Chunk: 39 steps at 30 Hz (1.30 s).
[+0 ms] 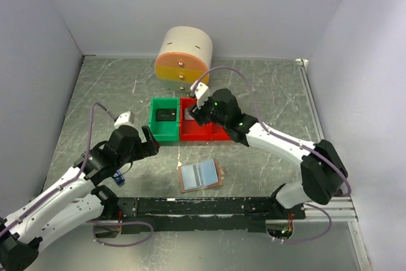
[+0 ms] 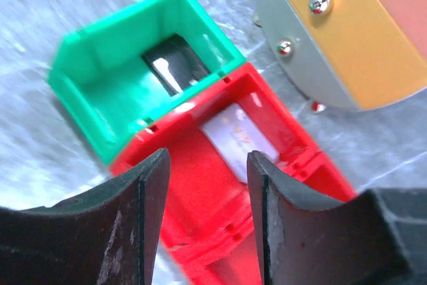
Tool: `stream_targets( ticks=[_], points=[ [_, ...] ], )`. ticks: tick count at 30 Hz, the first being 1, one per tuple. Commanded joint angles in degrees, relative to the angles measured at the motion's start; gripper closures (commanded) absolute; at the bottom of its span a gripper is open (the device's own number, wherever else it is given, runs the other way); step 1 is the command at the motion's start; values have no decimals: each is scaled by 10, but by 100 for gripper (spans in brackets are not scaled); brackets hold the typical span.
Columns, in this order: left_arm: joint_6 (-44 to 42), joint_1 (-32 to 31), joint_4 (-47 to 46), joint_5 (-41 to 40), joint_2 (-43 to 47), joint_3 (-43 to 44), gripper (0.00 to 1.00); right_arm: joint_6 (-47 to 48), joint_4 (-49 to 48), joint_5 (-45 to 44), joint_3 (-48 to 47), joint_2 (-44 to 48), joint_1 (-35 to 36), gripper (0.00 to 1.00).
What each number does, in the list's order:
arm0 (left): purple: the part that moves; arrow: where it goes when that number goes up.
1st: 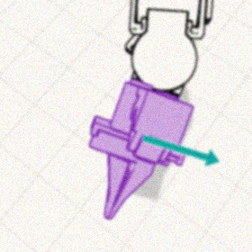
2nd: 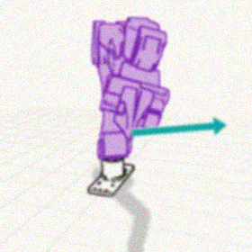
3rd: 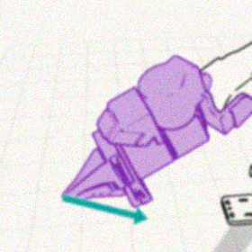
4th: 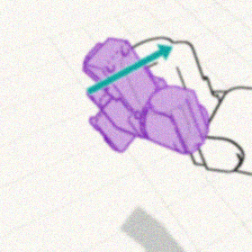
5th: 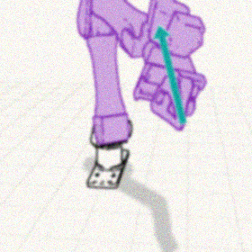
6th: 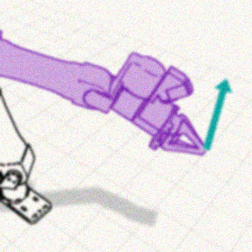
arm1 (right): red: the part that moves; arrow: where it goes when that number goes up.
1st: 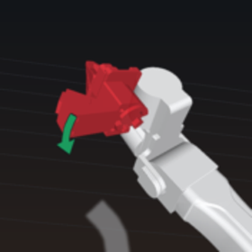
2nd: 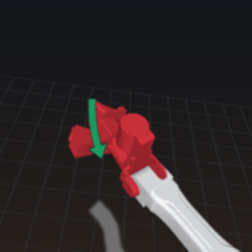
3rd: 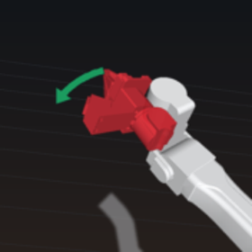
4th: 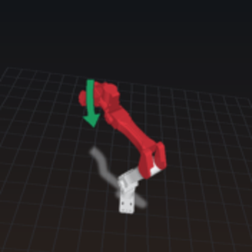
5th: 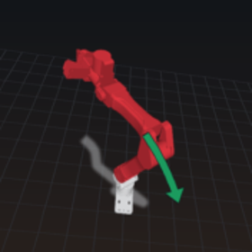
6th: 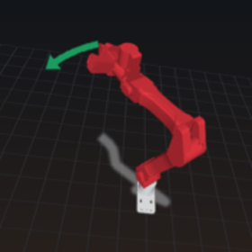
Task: Take the credit cards out of the card holder
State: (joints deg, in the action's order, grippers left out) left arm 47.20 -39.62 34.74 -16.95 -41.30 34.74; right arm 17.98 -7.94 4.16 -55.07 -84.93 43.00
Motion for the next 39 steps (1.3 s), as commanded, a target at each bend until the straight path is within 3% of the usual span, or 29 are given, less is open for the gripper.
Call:
stream_targets(
  ticks=[1, 3, 6, 10, 15, 22, 30, 39],
  points=[
    [28, 4, 9, 15, 16, -17, 0, -335, 57, 16, 6, 30, 3, 50],
    [40, 4, 16, 10, 18, -22, 0, -391, 124, 42, -1, 31, 3, 50],
    [49, 4, 19, 7, 13, -26, 0, -423, 145, 63, 38, 53, 25, 50],
    [56, 4, 19, 0, -4, -27, 0, -466, 179, -19, 75, 78, 91, 47],
    [71, 4, 33, -10, -20, -17, 0, -538, 260, -173, 56, 48, 193, 48],
    [102, 4, 56, -26, 28, -33, 0, -628, 300, -301, 35, 8, 289, 49],
    [96, 4, 46, -18, 62, -41, 0, -685, 329, -324, 27, -28, 301, 47],
    [89, 4, 44, -5, 33, -37, 0, -676, 303, -270, 19, -66, 301, 45]
  ],
)
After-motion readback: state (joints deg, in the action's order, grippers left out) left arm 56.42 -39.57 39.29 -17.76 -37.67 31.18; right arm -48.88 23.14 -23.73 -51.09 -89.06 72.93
